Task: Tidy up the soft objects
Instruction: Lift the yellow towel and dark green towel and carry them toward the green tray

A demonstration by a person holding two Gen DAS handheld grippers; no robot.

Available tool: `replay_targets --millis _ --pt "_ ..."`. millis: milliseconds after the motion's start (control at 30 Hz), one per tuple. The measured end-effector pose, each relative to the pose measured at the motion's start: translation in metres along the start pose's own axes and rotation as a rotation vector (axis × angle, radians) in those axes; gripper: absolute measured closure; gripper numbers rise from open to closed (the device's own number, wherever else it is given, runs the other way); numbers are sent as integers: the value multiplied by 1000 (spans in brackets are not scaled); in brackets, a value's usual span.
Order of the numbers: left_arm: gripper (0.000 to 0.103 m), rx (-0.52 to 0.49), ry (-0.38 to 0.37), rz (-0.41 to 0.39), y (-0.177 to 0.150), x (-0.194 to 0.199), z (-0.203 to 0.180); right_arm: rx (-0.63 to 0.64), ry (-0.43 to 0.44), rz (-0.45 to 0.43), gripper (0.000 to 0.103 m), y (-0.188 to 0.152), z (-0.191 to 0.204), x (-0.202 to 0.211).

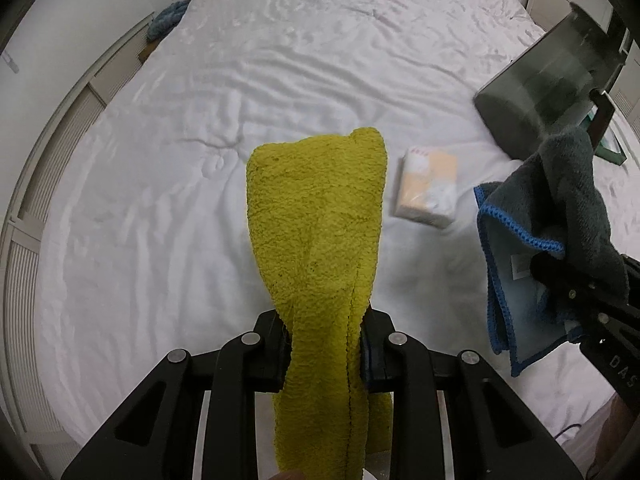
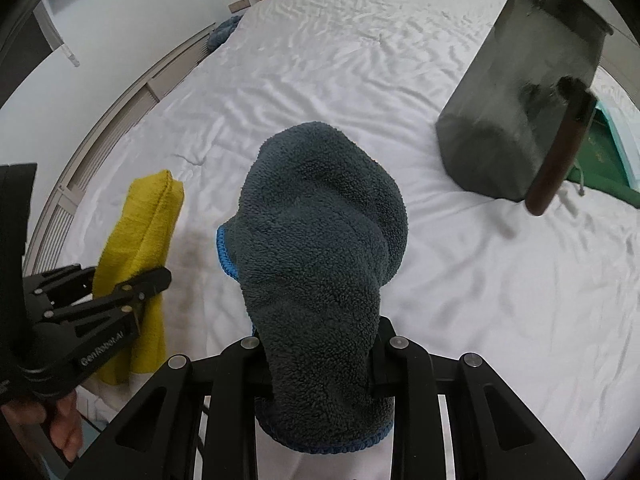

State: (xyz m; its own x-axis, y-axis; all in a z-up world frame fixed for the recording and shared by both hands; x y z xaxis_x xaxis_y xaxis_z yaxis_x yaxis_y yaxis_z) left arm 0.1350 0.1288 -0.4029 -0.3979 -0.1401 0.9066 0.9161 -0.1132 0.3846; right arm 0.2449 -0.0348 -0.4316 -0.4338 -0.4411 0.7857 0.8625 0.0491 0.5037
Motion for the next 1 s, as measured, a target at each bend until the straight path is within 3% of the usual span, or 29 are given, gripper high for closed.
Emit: replay_targets --millis 533,1000 --pt "81 -8 -29 27 8 39 -74 40 20 47 78 -7 -52 58" --pt "81 -89 -167 116 8 49 -209 -35 -60 116 78 -20 -168 107"
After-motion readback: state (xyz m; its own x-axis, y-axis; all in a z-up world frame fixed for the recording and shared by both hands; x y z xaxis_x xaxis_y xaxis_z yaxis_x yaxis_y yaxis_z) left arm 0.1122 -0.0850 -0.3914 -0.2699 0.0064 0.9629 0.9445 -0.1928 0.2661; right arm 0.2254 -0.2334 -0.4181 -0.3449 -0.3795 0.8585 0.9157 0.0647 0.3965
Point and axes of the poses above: each gripper's, at about its wrist camera, not at the fingertips, and x roughly against the way its jaws point, z to its left, y to its top, the point moved 2 cm from there along -x, roughly the way its jaws point, and after that the axes turned 5 degrees about y, right-handed, at the moved point
